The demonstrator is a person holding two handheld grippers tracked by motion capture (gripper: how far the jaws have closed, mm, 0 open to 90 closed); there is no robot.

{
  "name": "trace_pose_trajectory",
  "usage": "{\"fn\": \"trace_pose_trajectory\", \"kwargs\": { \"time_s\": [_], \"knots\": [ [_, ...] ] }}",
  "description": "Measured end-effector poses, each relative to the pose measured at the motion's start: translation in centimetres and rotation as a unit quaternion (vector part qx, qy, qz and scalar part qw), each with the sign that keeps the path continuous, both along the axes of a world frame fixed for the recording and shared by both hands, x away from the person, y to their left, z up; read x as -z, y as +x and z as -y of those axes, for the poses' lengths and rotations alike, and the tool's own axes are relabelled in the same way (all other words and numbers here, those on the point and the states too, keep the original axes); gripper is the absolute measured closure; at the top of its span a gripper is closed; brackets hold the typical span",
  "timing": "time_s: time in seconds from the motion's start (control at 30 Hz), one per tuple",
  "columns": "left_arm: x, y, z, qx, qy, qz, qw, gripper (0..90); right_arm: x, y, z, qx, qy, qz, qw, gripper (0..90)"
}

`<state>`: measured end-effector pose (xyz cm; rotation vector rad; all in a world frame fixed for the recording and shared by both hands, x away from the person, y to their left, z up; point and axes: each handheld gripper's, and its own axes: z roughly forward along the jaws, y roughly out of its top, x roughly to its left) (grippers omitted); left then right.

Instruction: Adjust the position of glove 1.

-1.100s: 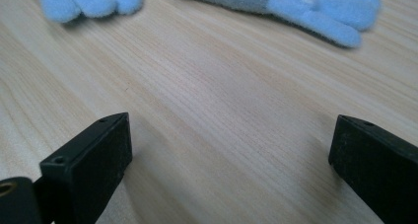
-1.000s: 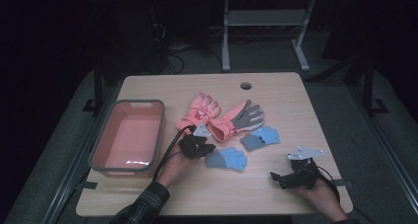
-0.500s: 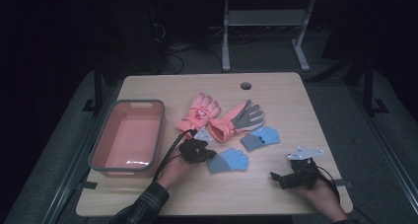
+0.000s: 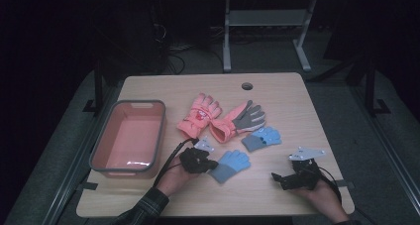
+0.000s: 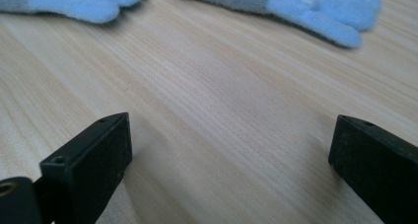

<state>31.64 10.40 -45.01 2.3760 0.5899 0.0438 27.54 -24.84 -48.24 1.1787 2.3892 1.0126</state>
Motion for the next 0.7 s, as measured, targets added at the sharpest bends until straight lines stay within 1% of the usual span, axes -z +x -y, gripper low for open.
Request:
{"fn": "trace_pose_trajectory", "kwargs": {
  "time_s": [0.03,0.07,0.13,0.17,0.2,0.23,0.27,0.3,0.33,0.4,0.43,0.5,0.57,0.67,0.7],
  "knots": [
    [-0.1,-0.1,0.0,-0.003,-0.002,0.0,1.0,89.4,0.0,0.0,0.0,0.0,0.0,0.0,1.0,2.2],
    [-0.2,-0.1,-0.3,0.001,0.005,0.006,1.0,88.9,0.0,0.0,0.0,0.0,0.0,0.0,1.0,2.2],
    [-0.4,-0.1,-0.6,-0.008,0.0,0.004,1.0,83.1,0.0,0.0,0.0,0.0,0.0,0.0,1.0,2.2],
    [-0.5,-0.2,-1.0,-0.008,0.002,0.006,0.9999,79.0,0.0,0.0,0.0,0.0,0.0,0.0,1.0,2.2],
    [-0.5,-0.3,-1.2,-0.015,-0.002,0.007,0.9999,75.4,0.0,0.0,0.0,0.0,0.0,0.0,1.0,2.2],
    [-0.5,-0.6,-1.7,-0.022,-0.001,0.007,0.9997,71.5,0.0,0.0,0.0,0.0,0.0,0.0,1.0,2.2],
    [-0.4,-0.7,-2.0,-0.024,-0.001,0.013,0.9996,64.6,0.0,0.0,0.0,0.0,-0.002,0.001,1.0,2.2],
    [-0.4,-1.0,-2.2,-0.027,-0.002,0.011,0.9996,59.7,0.0,0.0,0.0,0.0,-0.001,0.001,1.0,2.2],
    [-0.4,-1.2,-2.6,-0.026,0.004,0.014,0.9996,55.6,0.0,0.0,0.0,0.0,0.0,0.0,1.0,2.2],
    [-0.3,-1.9,-3.1,-0.032,0.003,0.018,0.9993,47.4,0.0,0.1,0.0,0.001,-0.001,0.001,1.0,2.2],
    [-0.2,-2.1,-3.5,-0.031,0.008,0.023,0.9992,43.5,0.0,0.1,0.0,0.001,-0.001,0.002,1.0,2.2],
    [0.0,-2.8,-4.0,-0.042,0.011,0.032,0.9986,34.9,0.0,0.1,-0.1,0.003,-0.001,0.003,1.0,2.2],
    [0.3,-3.3,-4.4,-0.052,0.012,0.031,0.9981,28.6,0.0,0.1,-0.1,0.003,-0.002,0.004,1.0,2.2],
    [0.7,-4.0,-4.9,-0.066,0.012,0.036,0.9971,21.8,0.0,0.1,-0.1,0.002,-0.002,0.004,1.0,2.2],
    [0.9,-4.2,-5.1,-0.068,0.015,0.043,0.9967,20.5,0.0,0.1,-0.1,0.003,-0.002,0.005,1.0,2.2]
  ]
}}
